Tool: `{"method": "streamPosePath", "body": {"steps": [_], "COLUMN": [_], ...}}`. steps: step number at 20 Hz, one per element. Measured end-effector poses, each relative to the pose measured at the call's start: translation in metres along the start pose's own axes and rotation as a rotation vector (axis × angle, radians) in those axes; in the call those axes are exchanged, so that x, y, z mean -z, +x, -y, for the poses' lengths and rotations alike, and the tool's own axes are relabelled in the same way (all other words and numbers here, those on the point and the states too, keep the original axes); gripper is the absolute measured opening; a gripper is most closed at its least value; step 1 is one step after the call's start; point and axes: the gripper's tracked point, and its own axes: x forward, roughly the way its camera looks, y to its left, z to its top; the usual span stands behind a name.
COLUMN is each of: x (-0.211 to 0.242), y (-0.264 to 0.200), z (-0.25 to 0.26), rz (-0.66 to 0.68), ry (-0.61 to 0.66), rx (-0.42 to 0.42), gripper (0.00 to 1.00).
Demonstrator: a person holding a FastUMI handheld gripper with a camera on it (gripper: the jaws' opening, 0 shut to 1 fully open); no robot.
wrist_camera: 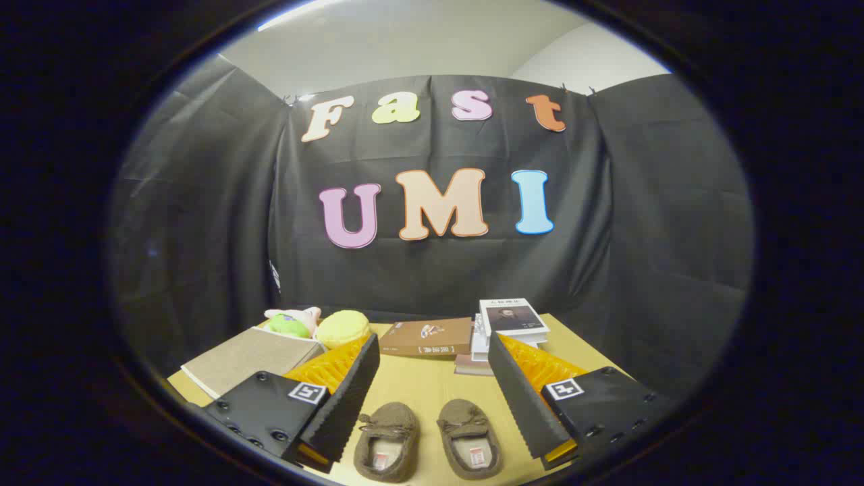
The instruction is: Open the storage box then place both shoes into the box .Put the left shoe in first, then the right shoe, with the right side of both shoes facing outward in a uniform manner.
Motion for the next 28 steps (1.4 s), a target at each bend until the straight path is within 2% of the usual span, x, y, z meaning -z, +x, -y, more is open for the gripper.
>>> {"method": "streamPosePath", "body": {"steps": [9,17,22,28], "x": [0.01,0.009,0.025,0.059], "y": [-0.012,-0.019,-0.017,-0.024], "z": [0.004,-0.008,-0.04,-0.075], "rz": [-0.015,-0.012,-0.064,-0.111], "ry": [-0.008,0.054,0.264,0.648], "rx": [0.003,-0.023,-0.12,-0.18], "gripper": [1.0,1.0,1.0,0.99]}}
